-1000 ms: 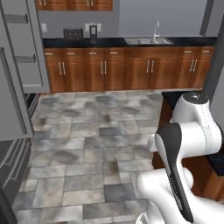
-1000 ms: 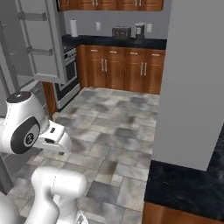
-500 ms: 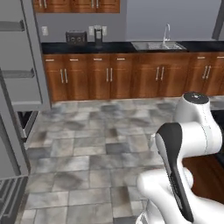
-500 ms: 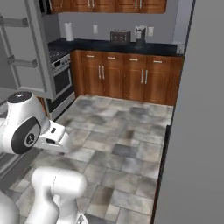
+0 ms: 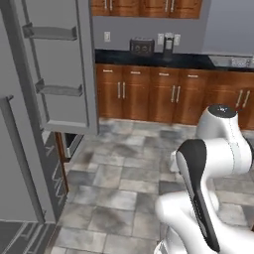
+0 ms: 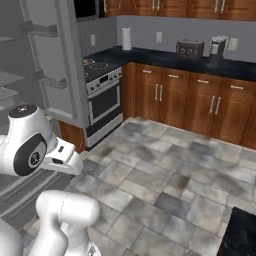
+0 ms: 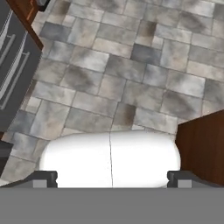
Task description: Place the cold items (kiwi and pear) from the fridge in one tupperware on the dining counter. Place the warm items (hot dog and kebab skewer) in the stove area in another tupperware.
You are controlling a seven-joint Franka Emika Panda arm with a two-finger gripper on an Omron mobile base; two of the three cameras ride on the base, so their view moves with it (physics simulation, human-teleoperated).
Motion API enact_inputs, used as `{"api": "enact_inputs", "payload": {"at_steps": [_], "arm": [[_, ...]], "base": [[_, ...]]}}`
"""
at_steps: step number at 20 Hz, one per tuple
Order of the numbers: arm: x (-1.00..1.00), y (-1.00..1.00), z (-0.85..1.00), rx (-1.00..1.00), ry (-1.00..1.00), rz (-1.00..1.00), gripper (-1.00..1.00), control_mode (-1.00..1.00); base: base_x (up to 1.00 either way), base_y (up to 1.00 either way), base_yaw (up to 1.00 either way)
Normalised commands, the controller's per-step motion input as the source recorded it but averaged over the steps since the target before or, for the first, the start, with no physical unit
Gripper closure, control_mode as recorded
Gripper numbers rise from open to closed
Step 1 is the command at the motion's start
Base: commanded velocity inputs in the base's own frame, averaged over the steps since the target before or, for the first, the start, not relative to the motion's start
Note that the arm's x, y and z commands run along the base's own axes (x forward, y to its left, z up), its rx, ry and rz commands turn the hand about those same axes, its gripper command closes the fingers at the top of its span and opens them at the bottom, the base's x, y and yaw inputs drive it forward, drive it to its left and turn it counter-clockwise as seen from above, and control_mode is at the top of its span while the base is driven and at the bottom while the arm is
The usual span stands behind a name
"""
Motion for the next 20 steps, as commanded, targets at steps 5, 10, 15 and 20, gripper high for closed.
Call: {"api": "enact_inputs", "payload": {"at_steps": [5, 10, 15, 20], "arm": [[0.00, 0.00, 0.00, 0.00, 0.00, 0.00, -1.00, 1.00], [0.00, 0.00, 0.00, 0.00, 0.00, 0.00, -1.00, 1.00], [0.00, 0.00, 0.00, 0.00, 0.00, 0.00, -1.00, 1.00], [0.00, 0.00, 0.00, 0.00, 0.00, 0.00, -1.00, 1.00]], "base": [[0.88, 0.05, 0.55], [0.73, -0.07, 0.57], [0.68, -0.35, 0.56], [0.68, -0.26, 0.58]]}}
